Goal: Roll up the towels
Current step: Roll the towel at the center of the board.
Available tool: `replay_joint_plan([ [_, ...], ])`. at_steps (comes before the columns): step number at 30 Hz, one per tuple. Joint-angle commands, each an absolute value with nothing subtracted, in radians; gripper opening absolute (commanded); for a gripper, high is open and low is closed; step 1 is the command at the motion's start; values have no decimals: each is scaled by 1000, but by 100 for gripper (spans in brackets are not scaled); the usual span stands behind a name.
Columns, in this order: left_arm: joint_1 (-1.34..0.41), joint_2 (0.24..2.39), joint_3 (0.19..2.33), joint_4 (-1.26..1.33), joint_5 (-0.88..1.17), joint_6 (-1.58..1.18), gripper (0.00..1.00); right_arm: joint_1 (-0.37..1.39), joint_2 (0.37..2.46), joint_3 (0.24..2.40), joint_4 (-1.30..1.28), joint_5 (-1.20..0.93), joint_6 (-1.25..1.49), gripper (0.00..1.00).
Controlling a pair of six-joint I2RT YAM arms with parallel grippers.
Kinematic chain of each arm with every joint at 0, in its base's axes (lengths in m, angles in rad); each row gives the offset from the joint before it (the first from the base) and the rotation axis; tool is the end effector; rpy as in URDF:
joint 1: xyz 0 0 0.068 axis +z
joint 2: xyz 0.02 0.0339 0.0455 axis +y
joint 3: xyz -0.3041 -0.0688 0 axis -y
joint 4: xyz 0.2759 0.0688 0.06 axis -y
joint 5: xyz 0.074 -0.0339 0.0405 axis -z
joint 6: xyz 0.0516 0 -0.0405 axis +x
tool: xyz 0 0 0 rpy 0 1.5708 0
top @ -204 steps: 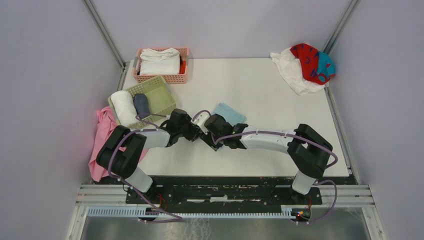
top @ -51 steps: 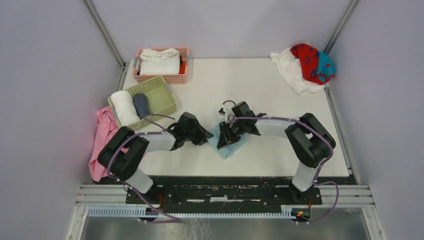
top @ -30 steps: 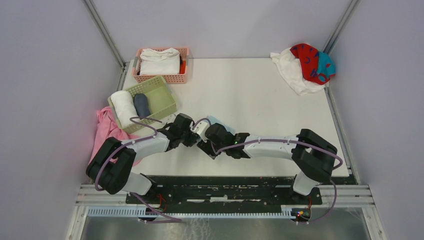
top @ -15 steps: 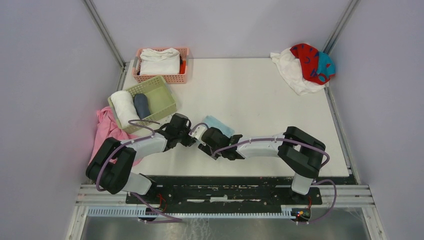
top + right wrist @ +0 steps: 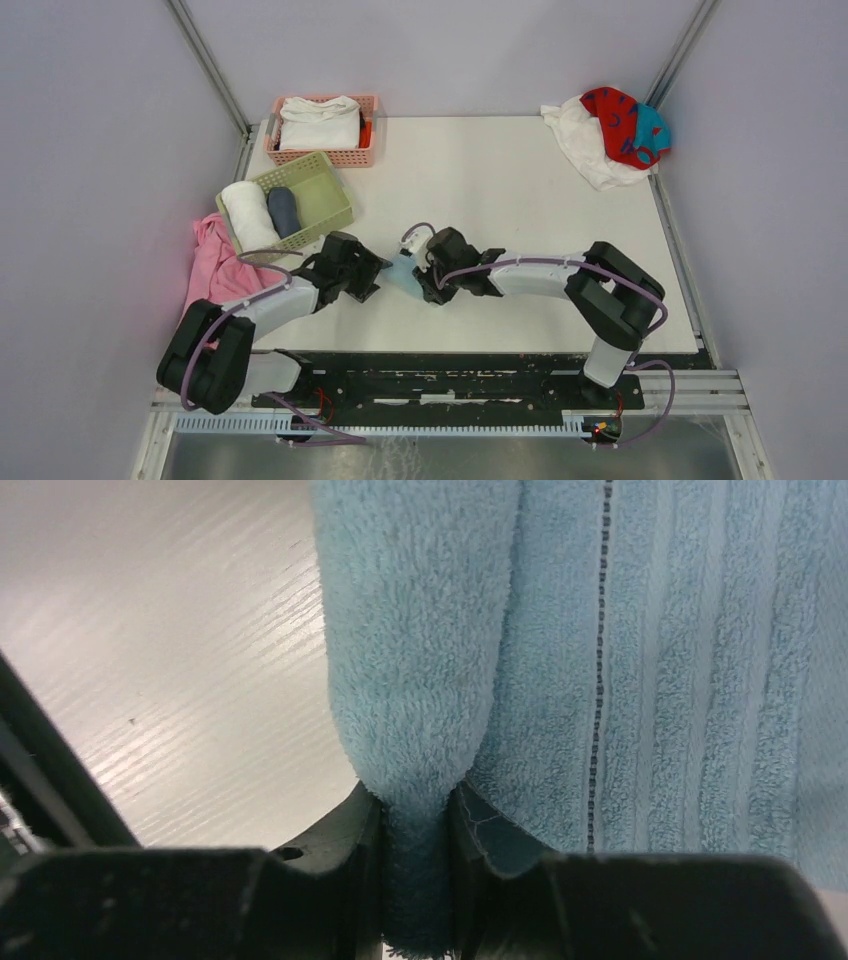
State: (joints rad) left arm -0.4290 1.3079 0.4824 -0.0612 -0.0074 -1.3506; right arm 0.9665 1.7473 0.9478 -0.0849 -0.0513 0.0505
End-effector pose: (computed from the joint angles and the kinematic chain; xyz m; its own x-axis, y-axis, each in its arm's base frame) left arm 0.2289 -0.1043 0.1477 -0.5557 -0.8189 -0.1436 -0.5978 0.5136 -0.6155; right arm 0.2184 0.3210 0.1598 -0.4814 -0.6084 -0.6309 -0.8170 0.5721 0.0716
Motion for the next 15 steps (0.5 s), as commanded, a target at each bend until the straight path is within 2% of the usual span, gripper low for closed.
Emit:
replay_joint_plan([
  [1,-409,1207,431,-127,-84,-1315,76,826,1790,922,-66,-491,174,10],
  [7,-404,1051,380,-69,-42,-1254,81,694,1922,926,122,-844,380,10],
  [15,-406,931,260,107,-18,-1302,85,591,2055,971,164,-1006,582,12],
])
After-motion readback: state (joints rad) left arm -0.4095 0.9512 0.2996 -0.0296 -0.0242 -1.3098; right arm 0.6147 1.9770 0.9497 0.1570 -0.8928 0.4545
